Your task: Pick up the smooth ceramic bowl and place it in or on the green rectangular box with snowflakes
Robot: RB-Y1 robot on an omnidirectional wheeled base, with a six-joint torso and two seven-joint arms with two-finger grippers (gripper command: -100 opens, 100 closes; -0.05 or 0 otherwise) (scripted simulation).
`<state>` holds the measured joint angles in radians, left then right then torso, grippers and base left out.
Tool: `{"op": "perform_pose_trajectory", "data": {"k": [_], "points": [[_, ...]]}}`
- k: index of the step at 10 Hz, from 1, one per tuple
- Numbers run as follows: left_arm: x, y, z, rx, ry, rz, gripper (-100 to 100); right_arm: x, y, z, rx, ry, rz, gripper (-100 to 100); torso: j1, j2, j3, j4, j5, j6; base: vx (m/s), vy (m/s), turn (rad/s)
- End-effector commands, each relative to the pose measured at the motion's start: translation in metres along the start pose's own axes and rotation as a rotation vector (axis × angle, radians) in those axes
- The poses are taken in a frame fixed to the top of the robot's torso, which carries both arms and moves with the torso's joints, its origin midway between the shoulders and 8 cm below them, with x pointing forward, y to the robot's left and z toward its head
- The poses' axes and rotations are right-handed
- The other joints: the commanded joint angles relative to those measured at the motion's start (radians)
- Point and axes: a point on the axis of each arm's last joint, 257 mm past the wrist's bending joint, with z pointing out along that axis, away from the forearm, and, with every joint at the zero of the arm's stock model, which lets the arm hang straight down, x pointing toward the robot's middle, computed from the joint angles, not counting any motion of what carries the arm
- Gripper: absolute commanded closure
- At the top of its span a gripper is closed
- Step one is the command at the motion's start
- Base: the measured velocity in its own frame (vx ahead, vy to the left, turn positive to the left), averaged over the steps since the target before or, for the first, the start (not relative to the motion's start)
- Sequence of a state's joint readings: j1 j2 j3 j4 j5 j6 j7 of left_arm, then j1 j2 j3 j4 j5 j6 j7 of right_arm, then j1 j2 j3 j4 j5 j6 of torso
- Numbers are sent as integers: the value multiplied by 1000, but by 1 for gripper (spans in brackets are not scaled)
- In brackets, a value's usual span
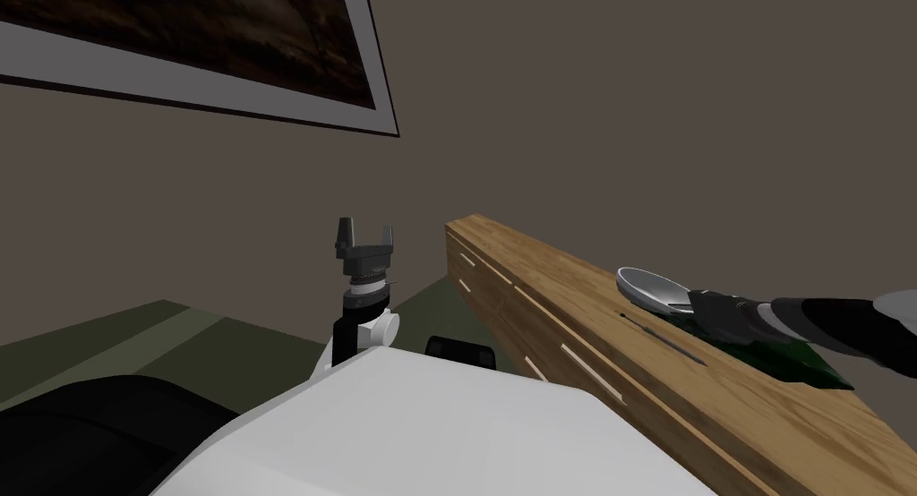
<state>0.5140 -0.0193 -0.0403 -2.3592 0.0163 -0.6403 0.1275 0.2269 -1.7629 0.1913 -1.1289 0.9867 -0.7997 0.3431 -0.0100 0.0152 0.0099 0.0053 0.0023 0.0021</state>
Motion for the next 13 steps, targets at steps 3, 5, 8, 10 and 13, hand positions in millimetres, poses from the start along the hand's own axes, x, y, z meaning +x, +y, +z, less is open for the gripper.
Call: {"op": "perform_pose_trajectory", "data": {"k": [3, 5, 8, 10, 13], "points": [[0, 0, 0, 0, 0, 0, 0, 11, -6, -13, -5, 30, 1, 100, 3, 2, 1, 0, 0, 1, -145, -124, 37], [0, 0, 0, 0, 0, 0, 0, 26, -14, -28, -11, 75, 0, 100, 10, -1, 0, 0, 3, -1, -168, -146, 84], [0, 0, 0, 0, 0, 0, 0, 38, -21, -42, -16, 114, 0, 100, 5, 2, 1, 1, 2, 1, -165, -146, 59], [0, 0, 0, 0, 0, 0, 0, 45, -24, -49, -19, 136, 0, 100, 6, 2, 2, 2, 2, 0, -148, -123, 86], [0, 0, 0, 0, 0, 0, 0, 51, -27, -57, -23, 161, -2, 100, 11, -4, -1, 0, 4, 0, -81, -85, 73]]}}
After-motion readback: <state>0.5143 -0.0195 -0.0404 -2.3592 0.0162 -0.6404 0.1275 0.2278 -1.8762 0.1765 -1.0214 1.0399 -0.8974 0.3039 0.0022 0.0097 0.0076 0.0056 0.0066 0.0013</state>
